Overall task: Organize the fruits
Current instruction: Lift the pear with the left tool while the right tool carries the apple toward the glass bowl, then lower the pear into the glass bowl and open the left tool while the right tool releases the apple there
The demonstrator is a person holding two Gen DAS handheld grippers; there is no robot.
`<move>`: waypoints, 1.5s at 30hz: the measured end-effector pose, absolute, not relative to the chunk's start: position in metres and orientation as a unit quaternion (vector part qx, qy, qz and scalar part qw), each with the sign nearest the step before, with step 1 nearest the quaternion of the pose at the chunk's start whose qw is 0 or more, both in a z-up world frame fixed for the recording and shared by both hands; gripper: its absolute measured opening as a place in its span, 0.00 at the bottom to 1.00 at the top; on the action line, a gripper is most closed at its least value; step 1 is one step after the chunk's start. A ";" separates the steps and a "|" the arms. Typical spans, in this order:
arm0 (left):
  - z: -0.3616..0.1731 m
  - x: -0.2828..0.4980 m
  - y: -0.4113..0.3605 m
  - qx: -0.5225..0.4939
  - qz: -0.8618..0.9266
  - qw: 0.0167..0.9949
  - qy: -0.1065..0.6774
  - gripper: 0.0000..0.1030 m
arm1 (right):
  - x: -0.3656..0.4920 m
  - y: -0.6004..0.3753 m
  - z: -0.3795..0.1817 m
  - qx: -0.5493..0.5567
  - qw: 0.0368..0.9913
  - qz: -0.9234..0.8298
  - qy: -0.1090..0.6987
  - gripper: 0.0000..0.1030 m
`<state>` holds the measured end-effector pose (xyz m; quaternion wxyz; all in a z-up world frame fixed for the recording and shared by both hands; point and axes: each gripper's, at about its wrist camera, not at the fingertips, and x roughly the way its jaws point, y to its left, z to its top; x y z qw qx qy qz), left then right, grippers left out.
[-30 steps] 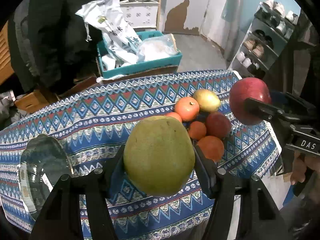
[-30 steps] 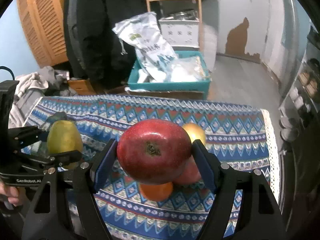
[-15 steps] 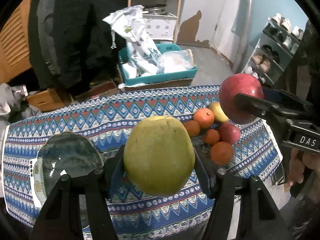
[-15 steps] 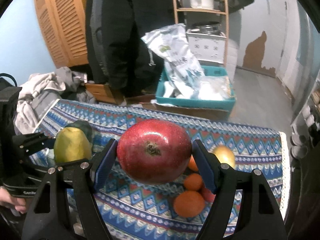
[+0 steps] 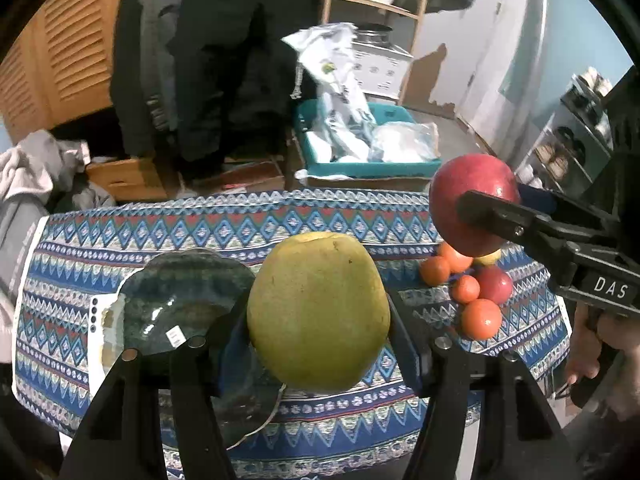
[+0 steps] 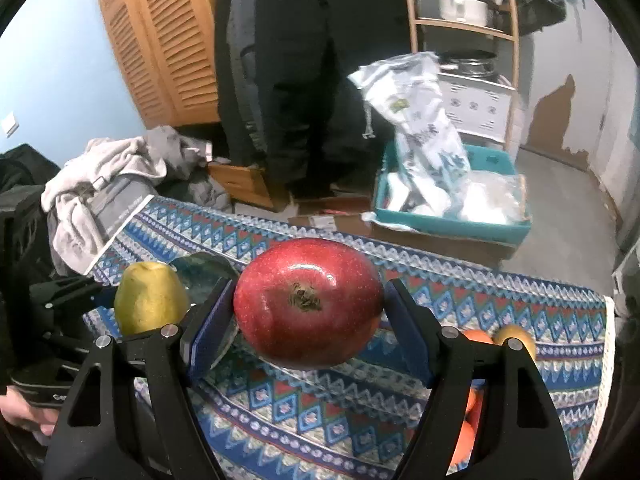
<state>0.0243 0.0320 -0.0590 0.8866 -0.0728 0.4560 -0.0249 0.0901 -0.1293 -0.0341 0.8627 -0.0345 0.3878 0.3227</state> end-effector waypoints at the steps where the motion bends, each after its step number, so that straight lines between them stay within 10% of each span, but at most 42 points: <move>1: -0.059 0.024 0.036 -0.074 -0.023 0.887 0.456 0.63 | 0.091 -0.122 -0.034 -0.034 0.861 0.327 0.388 0.74; 45: -0.203 0.013 0.180 -0.167 0.096 0.782 0.593 0.63 | 0.092 0.036 -0.158 -0.080 0.751 0.386 0.530 0.74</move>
